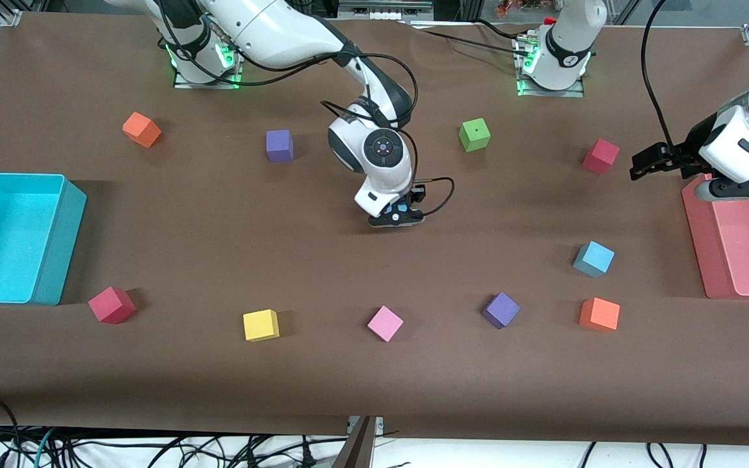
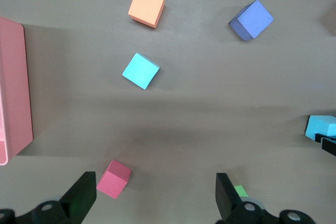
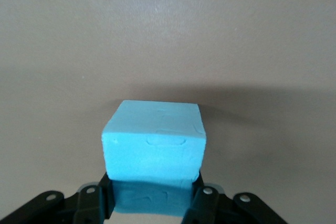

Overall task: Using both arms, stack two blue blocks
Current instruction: 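Carry the cyan cube to the table middle and lower it down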

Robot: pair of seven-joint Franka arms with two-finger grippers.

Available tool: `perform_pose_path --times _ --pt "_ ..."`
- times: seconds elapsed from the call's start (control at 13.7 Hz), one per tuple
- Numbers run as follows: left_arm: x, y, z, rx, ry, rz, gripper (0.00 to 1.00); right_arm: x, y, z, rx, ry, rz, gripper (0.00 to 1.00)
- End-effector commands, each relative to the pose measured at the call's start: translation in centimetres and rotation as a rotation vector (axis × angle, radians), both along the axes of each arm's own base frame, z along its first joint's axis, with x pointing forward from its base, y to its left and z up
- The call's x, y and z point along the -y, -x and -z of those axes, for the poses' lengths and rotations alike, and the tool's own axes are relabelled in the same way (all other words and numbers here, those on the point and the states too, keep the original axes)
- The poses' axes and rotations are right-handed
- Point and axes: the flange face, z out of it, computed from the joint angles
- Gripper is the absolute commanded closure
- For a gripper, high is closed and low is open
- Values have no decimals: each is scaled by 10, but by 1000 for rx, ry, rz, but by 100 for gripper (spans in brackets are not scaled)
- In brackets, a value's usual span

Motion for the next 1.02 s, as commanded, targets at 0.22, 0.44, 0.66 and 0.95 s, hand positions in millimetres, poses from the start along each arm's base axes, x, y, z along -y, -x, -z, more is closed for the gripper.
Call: perform_pose_path --times 0.22,0.44,0.66,0.95 --pt "-2 -9 18 -47 -8 11 0 -7 -2 -17 6 -2 -3 0" --pt "-3 -13 38 -85 -5 17 0 9 -28 -70 -27 29 -105 0" --pt "-13 -27 71 -126 -8 8 0 63 -72 -123 -19 -8 -353 0" --pt "-27 -51 129 -129 -17 128 0 132 -118 -130 -12 -58 -712 0"
